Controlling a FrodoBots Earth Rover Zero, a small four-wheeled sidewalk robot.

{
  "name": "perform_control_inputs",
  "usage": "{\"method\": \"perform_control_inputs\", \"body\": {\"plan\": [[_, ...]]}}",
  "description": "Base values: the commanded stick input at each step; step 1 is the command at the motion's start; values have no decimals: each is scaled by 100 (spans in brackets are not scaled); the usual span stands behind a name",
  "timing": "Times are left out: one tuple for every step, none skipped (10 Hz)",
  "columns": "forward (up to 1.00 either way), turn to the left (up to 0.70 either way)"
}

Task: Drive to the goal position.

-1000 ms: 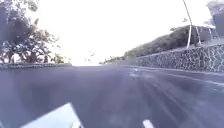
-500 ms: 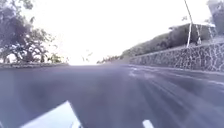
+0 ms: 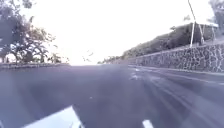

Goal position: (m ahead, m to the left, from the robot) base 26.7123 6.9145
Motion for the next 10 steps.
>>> {"method": "perform_control_inputs", "body": {"plan": [[70, 0], [70, 0], [70, 0], [70, 0], [70, 0], [70, 0], [70, 0], [70, 0], [70, 0], [70, 0]]}}
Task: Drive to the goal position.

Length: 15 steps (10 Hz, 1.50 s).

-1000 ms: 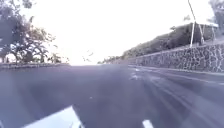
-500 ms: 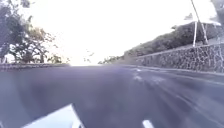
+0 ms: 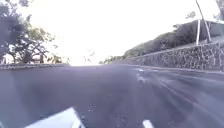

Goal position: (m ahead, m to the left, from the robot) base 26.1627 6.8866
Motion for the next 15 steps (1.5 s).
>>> {"method": "perform_control_inputs", "body": {"plan": [[70, -10], [70, -21], [70, -33], [70, -35], [70, -35], [70, -33], [70, -23], [70, -14], [70, 0], [70, 0], [70, 0], [70, 0], [70, 0], [70, -35], [70, -35]]}}
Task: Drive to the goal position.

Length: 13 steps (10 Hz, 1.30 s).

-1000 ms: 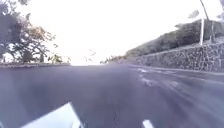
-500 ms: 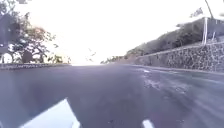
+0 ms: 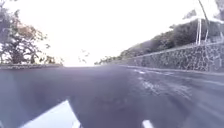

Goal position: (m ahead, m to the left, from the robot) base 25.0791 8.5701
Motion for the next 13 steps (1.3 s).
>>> {"method": "perform_control_inputs", "body": {"plan": [[70, -35], [70, -25], [70, -14], [70, -2], [70, -10], [70, -23], [70, -27], [70, -15], [70, -4], [70, 0], [70, 0], [70, 0], [70, 0]]}}
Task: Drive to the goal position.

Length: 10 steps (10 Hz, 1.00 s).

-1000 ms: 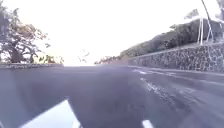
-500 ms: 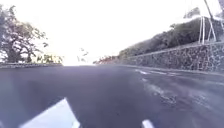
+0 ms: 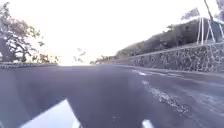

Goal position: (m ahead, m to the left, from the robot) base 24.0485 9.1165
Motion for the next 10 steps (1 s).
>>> {"method": "perform_control_inputs", "body": {"plan": [[70, 0], [70, 0], [70, 0], [70, 0], [70, 0], [70, 0], [70, 0], [70, 0], [70, 0], [70, 0]]}}
